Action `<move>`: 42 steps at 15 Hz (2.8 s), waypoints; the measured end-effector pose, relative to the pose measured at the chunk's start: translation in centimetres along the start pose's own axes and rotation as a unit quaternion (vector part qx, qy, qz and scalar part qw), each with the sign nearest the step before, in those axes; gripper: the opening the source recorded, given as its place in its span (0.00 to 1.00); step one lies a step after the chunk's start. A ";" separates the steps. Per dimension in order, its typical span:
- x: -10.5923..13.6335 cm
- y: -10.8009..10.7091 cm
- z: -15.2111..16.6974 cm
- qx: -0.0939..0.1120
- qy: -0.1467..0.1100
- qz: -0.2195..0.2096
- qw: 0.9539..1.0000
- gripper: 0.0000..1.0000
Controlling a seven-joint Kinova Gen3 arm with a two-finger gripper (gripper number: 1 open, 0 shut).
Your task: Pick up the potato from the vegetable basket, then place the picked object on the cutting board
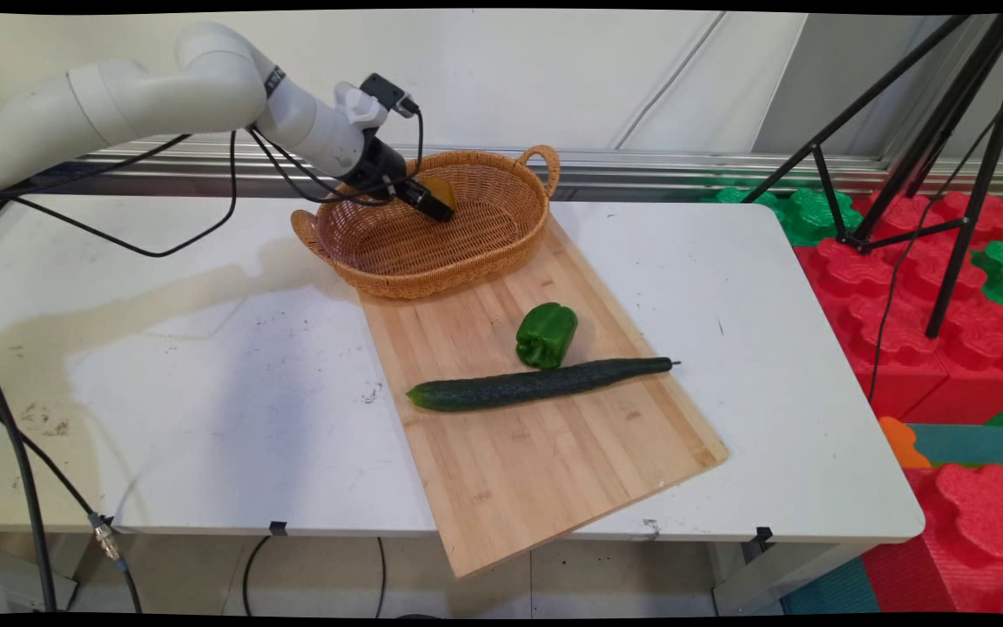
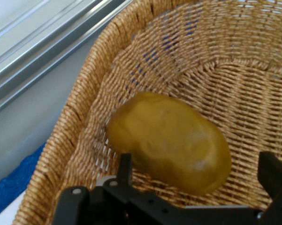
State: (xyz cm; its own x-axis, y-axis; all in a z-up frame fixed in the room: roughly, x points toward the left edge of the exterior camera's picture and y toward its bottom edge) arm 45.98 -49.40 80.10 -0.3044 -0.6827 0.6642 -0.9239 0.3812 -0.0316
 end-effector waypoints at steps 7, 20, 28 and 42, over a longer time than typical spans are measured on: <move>-0.1 0.3 1.9 0.007 0.002 -0.009 1.000 1.00; -0.3 0.6 2.6 0.013 0.012 -0.004 1.000 0.00; -0.5 0.8 0.7 0.005 0.015 0.014 1.000 0.00; 0.8 0.4 -10.3 -0.044 0.023 0.098 0.994 0.00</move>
State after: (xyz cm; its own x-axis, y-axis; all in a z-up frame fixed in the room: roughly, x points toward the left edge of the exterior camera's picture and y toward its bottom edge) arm 47.76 -43.35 88.27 -0.4640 -0.5617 0.6850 -0.8237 0.5582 -0.1002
